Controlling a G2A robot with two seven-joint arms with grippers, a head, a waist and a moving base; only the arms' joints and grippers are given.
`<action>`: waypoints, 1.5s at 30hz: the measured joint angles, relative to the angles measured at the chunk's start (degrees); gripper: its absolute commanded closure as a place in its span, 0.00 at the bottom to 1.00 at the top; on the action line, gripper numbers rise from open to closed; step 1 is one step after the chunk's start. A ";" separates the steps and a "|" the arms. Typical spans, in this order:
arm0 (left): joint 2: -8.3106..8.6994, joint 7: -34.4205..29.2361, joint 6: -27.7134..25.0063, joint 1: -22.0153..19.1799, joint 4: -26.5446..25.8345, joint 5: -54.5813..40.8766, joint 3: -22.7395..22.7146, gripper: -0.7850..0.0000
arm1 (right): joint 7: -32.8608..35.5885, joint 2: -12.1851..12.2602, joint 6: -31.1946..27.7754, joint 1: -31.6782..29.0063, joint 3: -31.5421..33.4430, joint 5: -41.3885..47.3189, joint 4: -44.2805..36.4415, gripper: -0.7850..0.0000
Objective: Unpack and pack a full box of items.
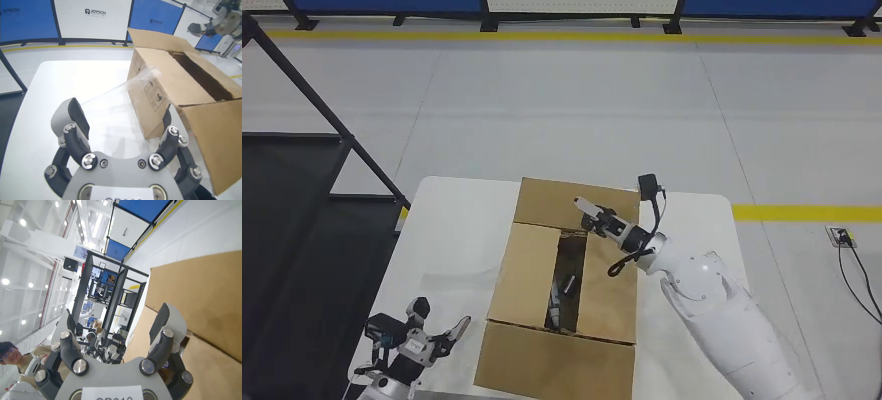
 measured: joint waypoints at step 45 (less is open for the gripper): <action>-1.17 2.32 2.61 0.00 -0.63 3.74 5.71 0.00 | 18.23 -7.20 -0.20 11.68 -10.14 13.67 17.29 0.00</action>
